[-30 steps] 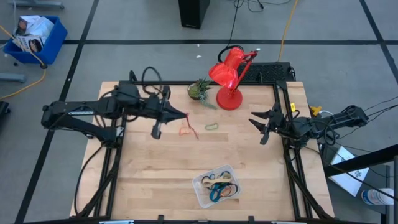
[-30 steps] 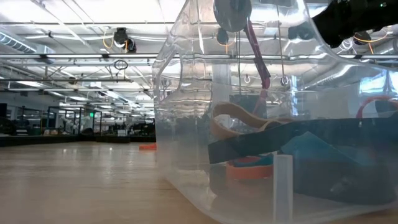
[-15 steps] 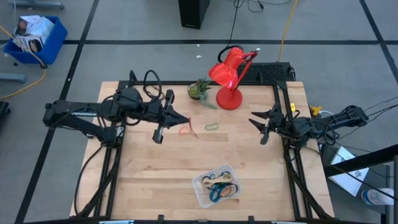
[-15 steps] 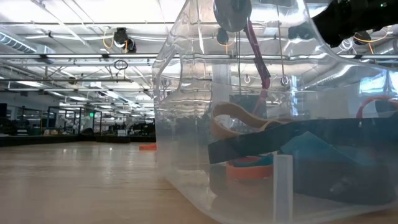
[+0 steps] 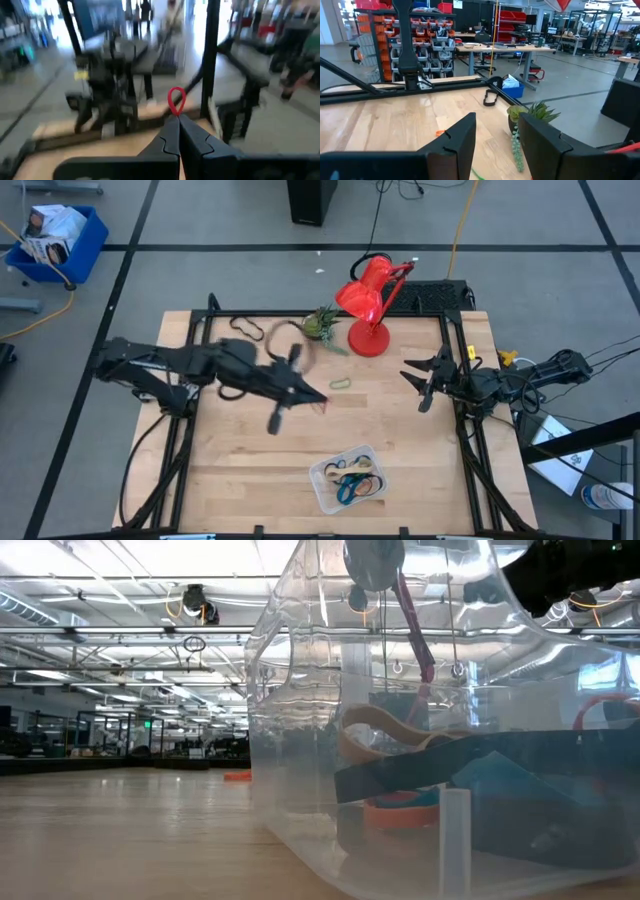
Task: Pick and place rubber bands into bin
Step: Put the red rubber band into the transparent container
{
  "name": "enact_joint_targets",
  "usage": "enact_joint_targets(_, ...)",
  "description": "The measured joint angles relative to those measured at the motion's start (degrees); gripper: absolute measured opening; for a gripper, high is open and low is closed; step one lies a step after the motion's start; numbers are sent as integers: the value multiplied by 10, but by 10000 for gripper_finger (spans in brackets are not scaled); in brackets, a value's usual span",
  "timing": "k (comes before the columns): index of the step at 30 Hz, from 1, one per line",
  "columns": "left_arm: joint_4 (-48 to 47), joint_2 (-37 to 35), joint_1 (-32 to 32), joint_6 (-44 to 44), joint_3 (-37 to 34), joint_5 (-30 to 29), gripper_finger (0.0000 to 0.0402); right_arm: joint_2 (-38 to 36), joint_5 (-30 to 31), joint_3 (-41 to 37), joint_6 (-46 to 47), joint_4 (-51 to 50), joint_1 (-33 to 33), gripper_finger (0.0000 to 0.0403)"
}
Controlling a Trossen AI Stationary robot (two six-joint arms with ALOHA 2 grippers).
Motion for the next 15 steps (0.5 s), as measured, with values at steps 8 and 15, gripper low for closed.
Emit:
enact_joint_targets(8,-165,155,-52,-34,196,-26,0,0,-1,0,23,-25,0,144)
enact_joint_targets(15,-155,254,-91,-123,219,-33,0,0,-2,0,23,-9,0,144)
